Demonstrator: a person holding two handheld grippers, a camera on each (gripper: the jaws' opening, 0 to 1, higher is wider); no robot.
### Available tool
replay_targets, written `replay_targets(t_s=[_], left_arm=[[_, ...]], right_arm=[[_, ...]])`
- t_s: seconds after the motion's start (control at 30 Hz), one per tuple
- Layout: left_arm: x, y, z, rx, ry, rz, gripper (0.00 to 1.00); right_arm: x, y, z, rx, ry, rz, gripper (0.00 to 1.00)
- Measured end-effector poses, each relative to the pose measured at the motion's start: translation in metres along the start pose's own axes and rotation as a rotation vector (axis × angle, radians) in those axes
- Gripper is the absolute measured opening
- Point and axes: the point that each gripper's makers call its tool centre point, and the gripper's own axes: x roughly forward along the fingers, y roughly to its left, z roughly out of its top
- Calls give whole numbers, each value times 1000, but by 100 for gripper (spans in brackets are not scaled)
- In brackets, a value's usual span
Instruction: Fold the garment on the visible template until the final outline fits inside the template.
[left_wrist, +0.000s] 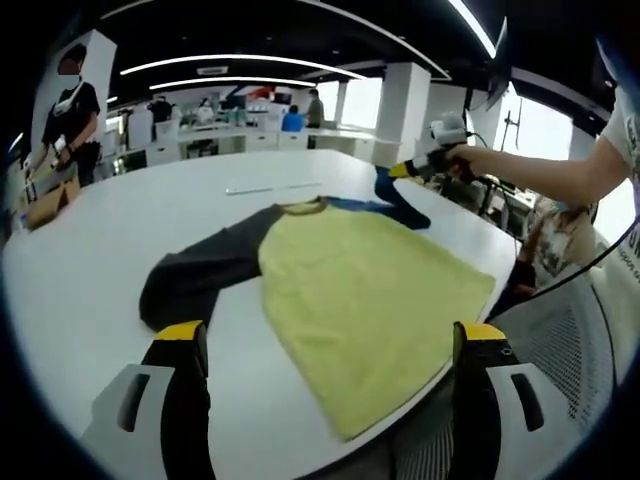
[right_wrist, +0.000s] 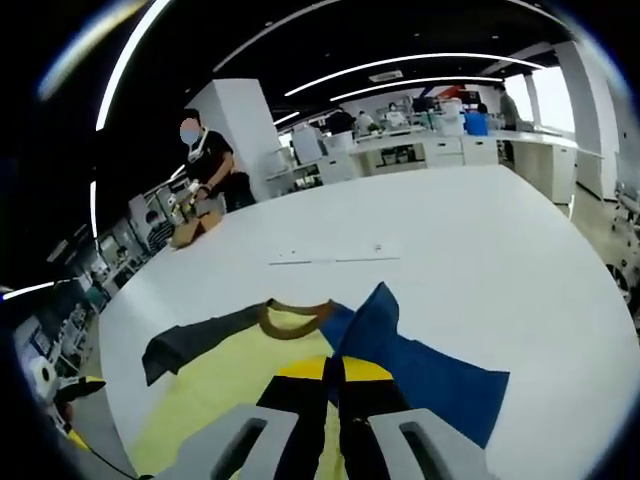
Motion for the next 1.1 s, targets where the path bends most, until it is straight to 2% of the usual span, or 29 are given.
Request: replay_targets(t_s=[0.67,1.1], left_arm=[[5,-3,0,-3,6,-13,97],[4,0,-2,-11,1,-12,97]], right_arm=[[23,32,-10,-53,81,41,0],[39,63,-9,-74,101,96,0]])
